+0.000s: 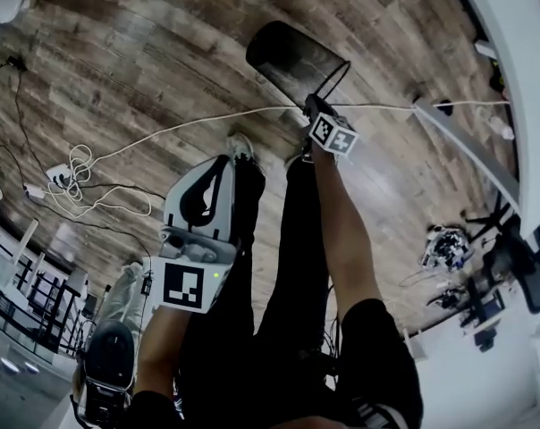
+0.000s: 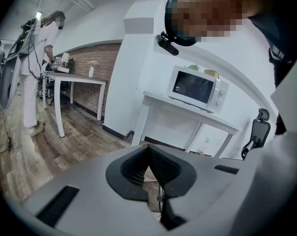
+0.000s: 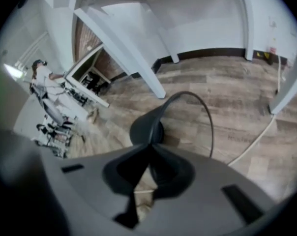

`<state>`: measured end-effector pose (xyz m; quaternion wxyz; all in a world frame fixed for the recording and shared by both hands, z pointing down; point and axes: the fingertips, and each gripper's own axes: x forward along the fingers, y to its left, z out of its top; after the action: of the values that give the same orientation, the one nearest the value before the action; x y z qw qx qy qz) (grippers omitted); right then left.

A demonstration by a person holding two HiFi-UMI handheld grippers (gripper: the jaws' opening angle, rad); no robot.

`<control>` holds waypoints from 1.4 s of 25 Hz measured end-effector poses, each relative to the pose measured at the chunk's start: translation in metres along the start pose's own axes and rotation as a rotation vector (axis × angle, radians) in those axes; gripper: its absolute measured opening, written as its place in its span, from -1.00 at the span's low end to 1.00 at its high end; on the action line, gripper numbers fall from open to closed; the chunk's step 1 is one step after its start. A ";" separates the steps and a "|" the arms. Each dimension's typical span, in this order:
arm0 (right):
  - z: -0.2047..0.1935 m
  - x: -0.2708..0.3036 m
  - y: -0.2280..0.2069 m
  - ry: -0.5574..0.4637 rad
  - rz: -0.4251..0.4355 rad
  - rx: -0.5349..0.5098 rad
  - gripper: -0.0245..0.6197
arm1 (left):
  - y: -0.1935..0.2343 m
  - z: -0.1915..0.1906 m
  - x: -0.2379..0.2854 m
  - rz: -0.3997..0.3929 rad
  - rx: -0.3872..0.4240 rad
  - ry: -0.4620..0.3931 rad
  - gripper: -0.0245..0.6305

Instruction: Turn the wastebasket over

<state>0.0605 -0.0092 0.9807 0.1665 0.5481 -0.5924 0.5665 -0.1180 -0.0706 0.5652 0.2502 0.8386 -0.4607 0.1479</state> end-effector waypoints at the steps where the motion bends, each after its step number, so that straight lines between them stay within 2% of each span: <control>1: 0.005 0.000 0.006 0.015 0.002 -0.044 -0.78 | 0.000 0.002 -0.001 0.009 -0.006 -0.002 -0.82; 9: 0.032 0.003 0.051 0.163 0.004 -0.375 -0.78 | 0.008 0.010 -0.004 0.060 -0.063 -0.023 -0.82; 18: 0.040 -0.007 0.049 0.322 -0.047 -0.758 -0.78 | 0.015 0.008 -0.007 0.077 -0.089 -0.016 -0.82; 25: 0.031 -0.015 0.060 0.428 -0.040 -1.249 -0.78 | 0.027 0.006 -0.011 0.095 -0.127 -0.009 -0.82; 28: 0.025 -0.011 0.064 0.462 -0.017 -1.410 -0.78 | 0.030 0.005 -0.009 0.105 -0.143 -0.015 -0.82; 31: 0.022 -0.004 0.066 0.490 0.001 -1.498 -0.78 | 0.032 0.004 -0.008 0.112 -0.152 -0.017 -0.82; 35: 0.020 -0.001 0.071 0.516 0.024 -1.539 -0.78 | 0.035 0.006 -0.008 0.117 -0.134 -0.037 -0.82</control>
<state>0.0097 -0.0437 0.9392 0.6219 0.1258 -0.7650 0.1106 -0.1519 -0.0837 0.5662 0.2884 0.7942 -0.5222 0.1155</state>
